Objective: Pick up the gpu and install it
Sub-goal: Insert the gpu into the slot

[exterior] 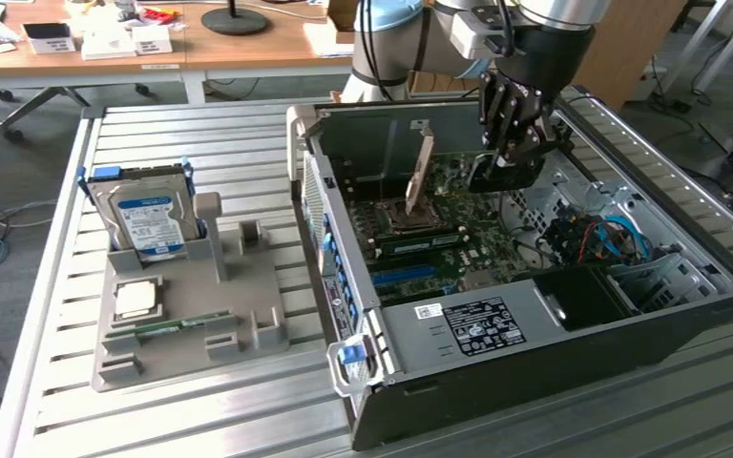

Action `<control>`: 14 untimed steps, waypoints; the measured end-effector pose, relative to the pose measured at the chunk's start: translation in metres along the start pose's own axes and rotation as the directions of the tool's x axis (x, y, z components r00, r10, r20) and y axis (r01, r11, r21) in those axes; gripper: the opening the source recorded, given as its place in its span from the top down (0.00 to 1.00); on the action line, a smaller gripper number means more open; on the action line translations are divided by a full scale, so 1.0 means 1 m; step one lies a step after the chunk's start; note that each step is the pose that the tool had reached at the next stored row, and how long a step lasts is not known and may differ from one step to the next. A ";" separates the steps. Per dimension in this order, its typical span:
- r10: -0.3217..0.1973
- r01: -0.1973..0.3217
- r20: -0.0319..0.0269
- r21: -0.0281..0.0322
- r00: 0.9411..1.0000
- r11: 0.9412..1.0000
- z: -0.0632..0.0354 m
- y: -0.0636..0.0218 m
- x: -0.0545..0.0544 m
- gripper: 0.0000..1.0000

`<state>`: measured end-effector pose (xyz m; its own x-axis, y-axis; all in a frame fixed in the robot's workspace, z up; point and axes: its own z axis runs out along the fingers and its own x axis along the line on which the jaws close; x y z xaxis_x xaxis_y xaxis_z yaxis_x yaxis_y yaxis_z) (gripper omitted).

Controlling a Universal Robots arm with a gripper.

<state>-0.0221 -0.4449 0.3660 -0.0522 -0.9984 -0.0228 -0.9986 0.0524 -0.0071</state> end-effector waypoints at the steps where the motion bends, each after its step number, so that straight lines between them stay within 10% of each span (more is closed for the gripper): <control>1: 0.000 0.000 0.000 0.000 1.000 1.000 0.0007 0.0000 0.000 0.73; 14: 0.000 0.000 0.000 0.000 1.000 1.000 0.0060 0.0003 0.000 0.73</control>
<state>-0.0223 -0.4450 0.3600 -0.0522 -0.9984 -0.0224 -0.9986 0.0524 -0.0070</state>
